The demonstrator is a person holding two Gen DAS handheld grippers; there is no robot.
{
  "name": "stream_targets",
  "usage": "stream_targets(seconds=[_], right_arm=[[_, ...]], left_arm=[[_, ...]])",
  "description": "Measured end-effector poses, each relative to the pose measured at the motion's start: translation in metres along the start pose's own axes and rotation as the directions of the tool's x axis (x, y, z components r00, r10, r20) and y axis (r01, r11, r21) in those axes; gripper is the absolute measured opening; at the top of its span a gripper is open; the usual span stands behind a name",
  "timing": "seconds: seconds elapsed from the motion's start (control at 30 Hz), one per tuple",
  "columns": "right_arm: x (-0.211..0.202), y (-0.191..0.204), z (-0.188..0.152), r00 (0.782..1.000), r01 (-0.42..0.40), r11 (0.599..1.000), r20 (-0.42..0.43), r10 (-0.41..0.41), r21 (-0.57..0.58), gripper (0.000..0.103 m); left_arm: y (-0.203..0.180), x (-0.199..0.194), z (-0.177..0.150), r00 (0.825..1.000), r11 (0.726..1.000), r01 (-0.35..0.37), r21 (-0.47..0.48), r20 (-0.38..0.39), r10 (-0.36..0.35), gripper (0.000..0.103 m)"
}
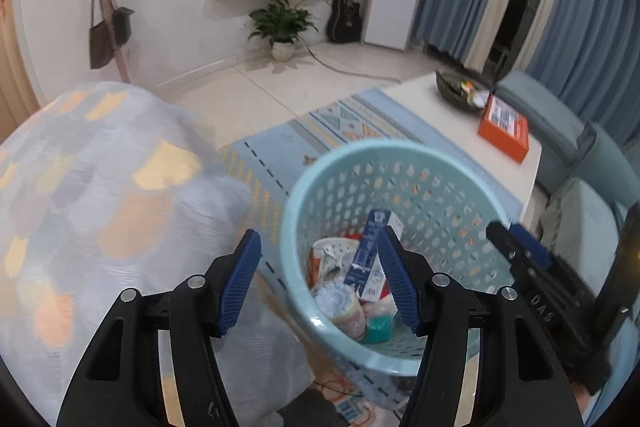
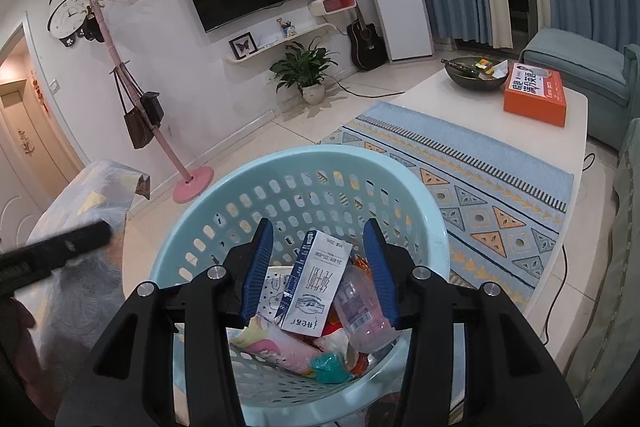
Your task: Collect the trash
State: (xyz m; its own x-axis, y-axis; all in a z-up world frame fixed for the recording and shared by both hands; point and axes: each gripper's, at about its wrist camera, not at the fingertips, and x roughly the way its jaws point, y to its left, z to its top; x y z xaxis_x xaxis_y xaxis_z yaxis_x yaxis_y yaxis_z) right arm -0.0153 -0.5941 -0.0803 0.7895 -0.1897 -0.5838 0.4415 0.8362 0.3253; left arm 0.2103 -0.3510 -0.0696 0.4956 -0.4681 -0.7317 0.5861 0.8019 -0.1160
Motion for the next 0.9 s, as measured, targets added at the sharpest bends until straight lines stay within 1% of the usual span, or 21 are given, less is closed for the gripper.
stream_targets(seconds=[0.07, 0.13, 0.23, 0.3, 0.37, 0.43, 0.5, 0.57, 0.6, 0.63, 0.73, 0.8, 0.9], right_arm=[[-0.003, 0.003, 0.0, 1.0, -0.003, 1.0, 0.004, 0.003, 0.0, 0.044], [-0.008, 0.008, 0.0, 1.0, -0.011, 1.0, 0.011, 0.011, -0.001, 0.048], [-0.016, 0.017, -0.002, 1.0, -0.022, 1.0, 0.018, 0.022, -0.006, 0.052], [-0.02, 0.025, -0.004, 0.999, -0.027, 1.0, 0.016, 0.027, -0.012, 0.055], [-0.025, 0.034, -0.007, 0.999, -0.032, 0.999, 0.011, 0.032, -0.019, 0.061], [-0.031, 0.043, -0.013, 0.999, -0.036, 0.999, 0.006, 0.036, -0.021, 0.071], [-0.036, 0.051, -0.017, 0.999, -0.035, 0.999, 0.0, 0.035, -0.019, 0.077], [-0.04, 0.059, -0.02, 1.0, -0.019, 1.0, -0.007, 0.018, -0.016, 0.081], [-0.042, 0.064, -0.022, 1.0, -0.003, 1.0, -0.011, 0.003, -0.016, 0.086], [-0.047, 0.072, -0.024, 1.0, 0.023, 1.0, -0.006, -0.023, -0.016, 0.089], [-0.062, 0.091, -0.03, 0.998, 0.06, 0.998, 0.027, -0.06, -0.034, 0.094], [-0.071, 0.102, -0.035, 0.996, 0.08, 0.996, 0.046, -0.078, -0.049, 0.095], [-0.084, 0.118, -0.043, 0.994, 0.091, 0.995, 0.062, -0.088, -0.046, 0.095]], left_arm=[[0.008, -0.012, 0.003, 1.0, 1.0, -0.003, -0.021, 0.022, 0.003, 0.063], [0.013, -0.022, 0.003, 0.999, 0.999, -0.006, -0.034, 0.038, 0.008, 0.067], [0.018, -0.036, -0.002, 0.998, 0.999, -0.005, -0.036, 0.055, 0.007, 0.068], [0.019, -0.042, -0.01, 0.998, 1.0, -0.024, -0.017, 0.056, 0.025, 0.068], [0.026, -0.048, -0.018, 0.998, 0.999, -0.04, -0.006, 0.057, 0.04, 0.068], [0.036, -0.058, -0.027, 0.997, 0.999, -0.051, -0.015, 0.063, 0.052, 0.068], [0.048, -0.068, -0.033, 0.996, 0.998, -0.058, -0.026, 0.068, 0.06, 0.068], [0.058, -0.078, -0.04, 0.995, 0.997, -0.063, -0.039, 0.076, 0.065, 0.068], [0.062, -0.084, -0.044, 0.994, 0.997, -0.064, -0.042, 0.085, 0.068, 0.068], [0.066, -0.091, -0.049, 0.993, 0.997, -0.069, -0.042, 0.096, 0.073, 0.068], [0.08, -0.11, -0.064, 0.986, 0.994, -0.095, -0.048, 0.132, 0.1, 0.068], [0.089, -0.121, -0.076, 0.983, 0.993, -0.102, -0.061, 0.146, 0.11, 0.068], [0.102, -0.136, -0.093, 0.979, 0.991, -0.105, -0.085, 0.167, 0.118, 0.074]])
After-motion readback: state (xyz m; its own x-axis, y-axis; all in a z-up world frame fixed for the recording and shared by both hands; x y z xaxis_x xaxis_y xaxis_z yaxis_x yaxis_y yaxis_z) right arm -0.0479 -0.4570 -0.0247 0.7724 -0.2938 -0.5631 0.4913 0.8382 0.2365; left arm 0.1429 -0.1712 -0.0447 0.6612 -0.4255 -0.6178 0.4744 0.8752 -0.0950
